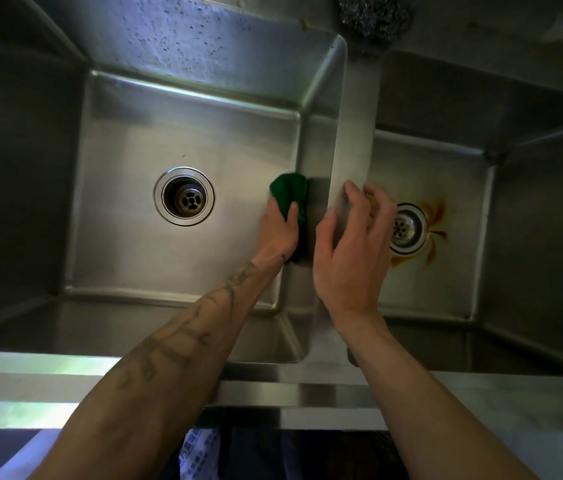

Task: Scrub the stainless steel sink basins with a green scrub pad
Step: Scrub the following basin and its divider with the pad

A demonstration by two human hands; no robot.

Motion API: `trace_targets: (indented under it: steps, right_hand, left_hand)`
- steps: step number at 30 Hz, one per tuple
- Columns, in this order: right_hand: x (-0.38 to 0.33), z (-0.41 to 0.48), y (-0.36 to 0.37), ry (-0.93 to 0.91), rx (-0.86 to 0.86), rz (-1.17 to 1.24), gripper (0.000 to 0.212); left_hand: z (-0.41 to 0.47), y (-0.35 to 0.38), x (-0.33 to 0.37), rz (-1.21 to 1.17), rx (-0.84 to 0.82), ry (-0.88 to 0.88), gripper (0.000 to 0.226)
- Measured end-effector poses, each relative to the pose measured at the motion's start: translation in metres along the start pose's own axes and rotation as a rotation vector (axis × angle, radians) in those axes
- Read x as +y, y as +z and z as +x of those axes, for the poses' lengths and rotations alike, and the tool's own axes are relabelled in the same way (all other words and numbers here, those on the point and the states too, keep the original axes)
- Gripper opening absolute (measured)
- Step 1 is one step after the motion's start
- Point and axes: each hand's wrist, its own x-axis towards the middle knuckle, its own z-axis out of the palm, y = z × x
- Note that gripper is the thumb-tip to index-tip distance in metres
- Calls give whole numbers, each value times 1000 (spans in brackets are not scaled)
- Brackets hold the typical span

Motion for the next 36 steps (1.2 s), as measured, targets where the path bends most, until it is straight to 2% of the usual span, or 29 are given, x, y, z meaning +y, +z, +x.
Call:
trace_targets:
  steps: [2, 3, 7, 9, 14, 16, 20, 22, 26, 28, 31, 33, 34, 36]
  right_hand:
    - [0, -1, 0, -4, 1, 4, 40]
    - [0, 0, 1, -3, 4, 3, 39]
    - [0, -1, 1, 1, 3, 12, 40]
    - [0, 0, 1, -2, 1, 10, 40]
    - [-2, 0, -1, 5, -8, -2, 40]
    - [0, 0, 0, 3, -6, 0, 40]
    - [-1, 0, -1, 9, -3, 2, 40]
    - [-2, 1, -1, 2, -3, 7, 40]
    - [0, 1, 0, -12, 11, -13, 40]
    - [0, 2, 1, -19, 16, -16, 40]
    - [1, 1, 0, -4, 15, -18, 41]
    - [0, 1, 0, -2, 4, -11, 42]
    - [0, 1, 0, -4, 0, -10, 42]
    - [1, 1, 0, -5, -1, -9, 41]
  left_hand:
    - [0, 1, 6, 11, -10, -99, 48]
    - [1, 1, 16, -19, 9, -70, 47]
    - [4, -1, 49, -157, 99, 224, 19]
    - [1, -3, 46, -149, 116, 286, 12]
    - [4, -4, 27, -53, -7, -4, 37]
    - [7, -4, 40, -65, 25, 81, 35]
    - [8, 0, 57, -143, 139, 327, 15]
    - [14, -1, 48, -115, 114, 290, 15]
    - [26, -3, 26, 29, -37, -39, 46]
    - [27, -3, 37, 8, -42, -38, 49]
    - [29, -1, 62, -68, 37, 139, 39]
    - [33, -3, 65, -69, 56, 190, 35]
    - [37, -3, 61, -51, 40, 172, 36]
    - [42, -5, 51, 10, -41, 19, 48]
